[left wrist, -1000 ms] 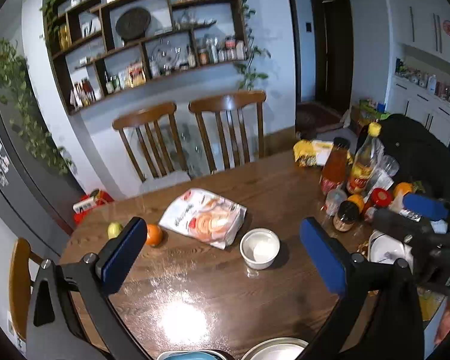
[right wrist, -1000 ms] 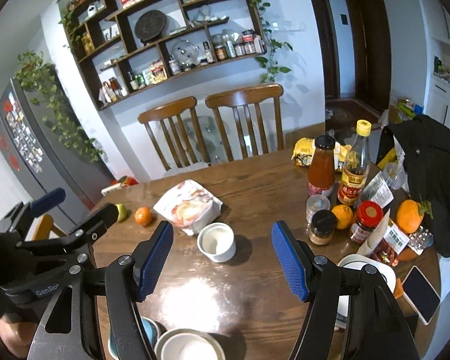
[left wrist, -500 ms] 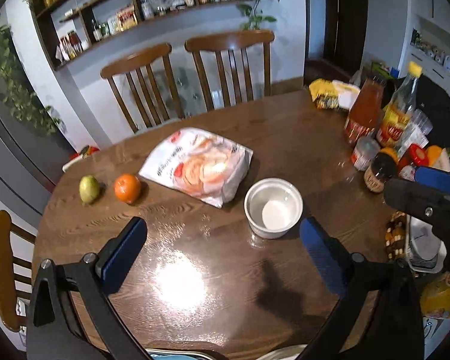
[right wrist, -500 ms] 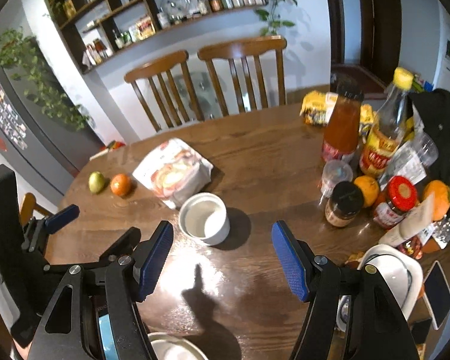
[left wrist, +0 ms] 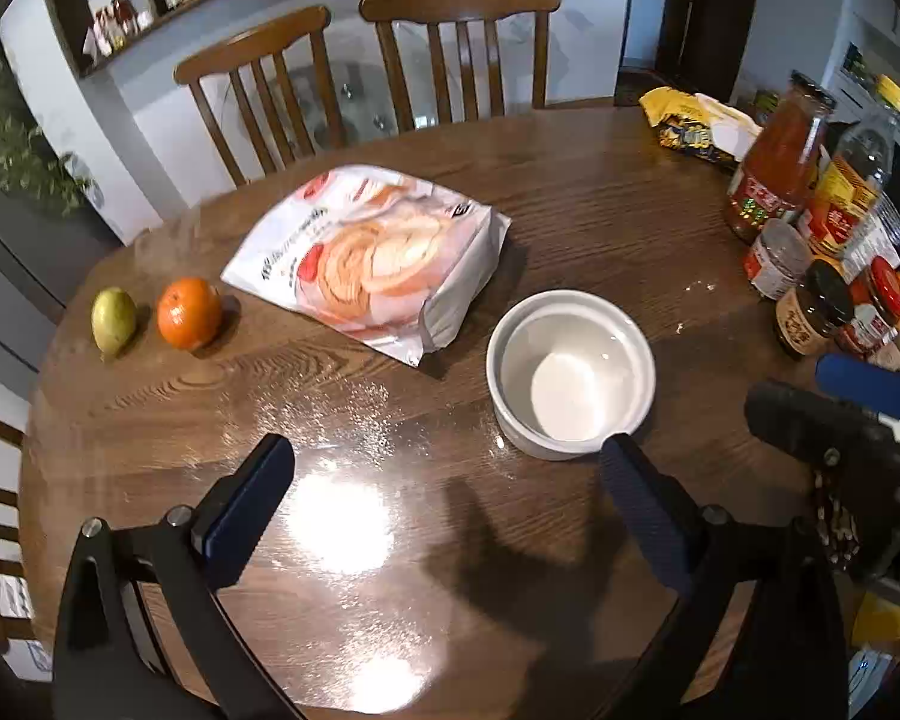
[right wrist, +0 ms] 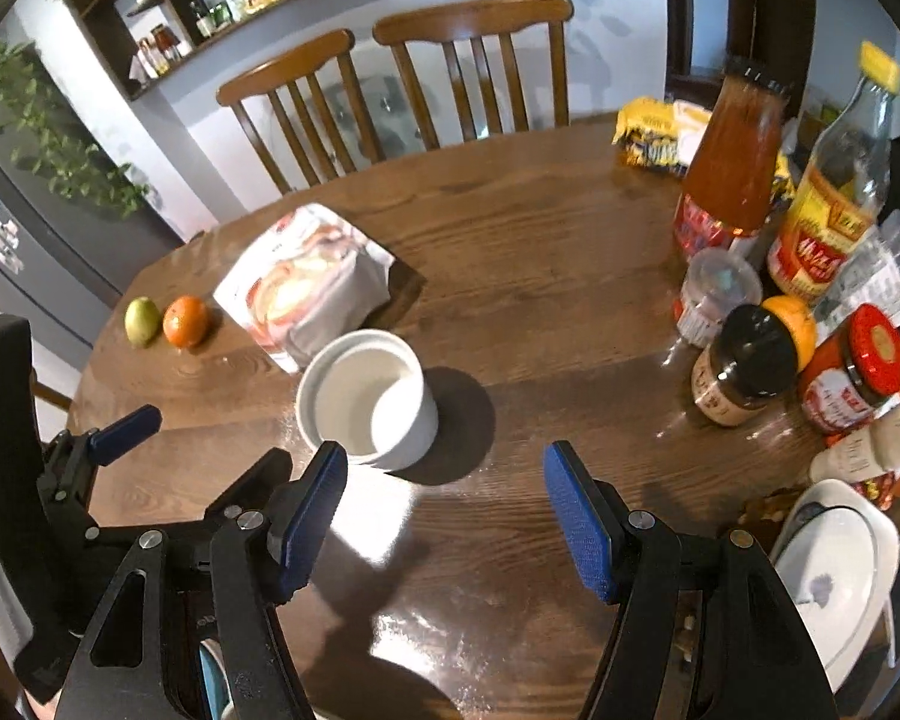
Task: Organize plates and bowls
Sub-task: 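Grasp the rim of the small white ramekin with both grippers, then lift the ramekin with both grippers and carry it over the nested bowls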
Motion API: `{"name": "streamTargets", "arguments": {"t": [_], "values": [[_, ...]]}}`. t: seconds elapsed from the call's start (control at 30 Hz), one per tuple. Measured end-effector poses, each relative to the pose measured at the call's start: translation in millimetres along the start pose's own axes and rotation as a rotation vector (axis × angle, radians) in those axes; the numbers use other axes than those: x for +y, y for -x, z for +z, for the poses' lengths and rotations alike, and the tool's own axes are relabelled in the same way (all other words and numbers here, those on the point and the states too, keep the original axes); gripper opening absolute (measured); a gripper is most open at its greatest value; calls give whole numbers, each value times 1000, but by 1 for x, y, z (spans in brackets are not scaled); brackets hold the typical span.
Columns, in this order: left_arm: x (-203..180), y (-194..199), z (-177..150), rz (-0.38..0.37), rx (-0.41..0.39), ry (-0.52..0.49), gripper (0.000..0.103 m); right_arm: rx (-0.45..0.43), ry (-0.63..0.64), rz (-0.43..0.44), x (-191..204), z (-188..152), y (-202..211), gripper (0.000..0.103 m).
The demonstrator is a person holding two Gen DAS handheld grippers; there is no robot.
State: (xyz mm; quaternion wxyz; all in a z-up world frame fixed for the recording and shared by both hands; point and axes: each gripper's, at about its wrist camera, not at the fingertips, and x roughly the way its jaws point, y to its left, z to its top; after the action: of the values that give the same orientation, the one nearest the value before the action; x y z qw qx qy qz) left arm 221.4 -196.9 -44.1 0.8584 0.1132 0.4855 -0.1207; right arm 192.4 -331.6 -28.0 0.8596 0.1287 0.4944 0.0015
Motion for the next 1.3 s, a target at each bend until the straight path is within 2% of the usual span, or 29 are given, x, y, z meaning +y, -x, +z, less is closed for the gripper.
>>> {"name": "streamTargets", "arguments": {"t": [0.2, 0.37, 0.53, 0.67, 0.73, 0.8, 0.87, 0.93, 1.0, 1.03, 1.1, 1.17, 1.3], "values": [[5, -18, 0, 7, -18, 67, 101, 6, -38, 30, -4, 0, -25, 68], [5, -39, 0, 1, 2, 106, 100, -13, -121, 87, -16, 0, -46, 55], [5, -52, 0, -15, 26, 128, 99, 9, -174, 143, -22, 1, -67, 46], [6, -58, 1, -38, 46, 151, 95, 12, -197, 173, -24, 4, -77, 46], [7, -62, 2, -56, 57, 167, 90, 19, -202, 181, -23, 6, -83, 45], [5, -65, 2, -71, 60, 170, 83, 25, -208, 189, -22, 8, -88, 38], [2, -65, 2, -88, 57, 161, 75, 34, -209, 195, -20, 10, -93, 25], [0, -65, 2, -112, 58, 154, 67, 44, -202, 213, -19, 10, -95, 19], [-2, -65, 3, -136, 63, 151, 53, 51, -194, 220, -17, 11, -95, 19], [-3, -66, 3, -145, 69, 149, 49, 56, -185, 221, -15, 11, -95, 18], [-7, -71, 1, -162, 96, 133, 27, 78, -184, 238, -15, 11, -97, 17], [-11, -75, -3, -173, 112, 119, 29, 90, -174, 252, -12, 9, -97, 16], [-14, -70, -7, -159, 108, 82, 28, 88, -146, 227, -6, 1, -92, 16]]}}
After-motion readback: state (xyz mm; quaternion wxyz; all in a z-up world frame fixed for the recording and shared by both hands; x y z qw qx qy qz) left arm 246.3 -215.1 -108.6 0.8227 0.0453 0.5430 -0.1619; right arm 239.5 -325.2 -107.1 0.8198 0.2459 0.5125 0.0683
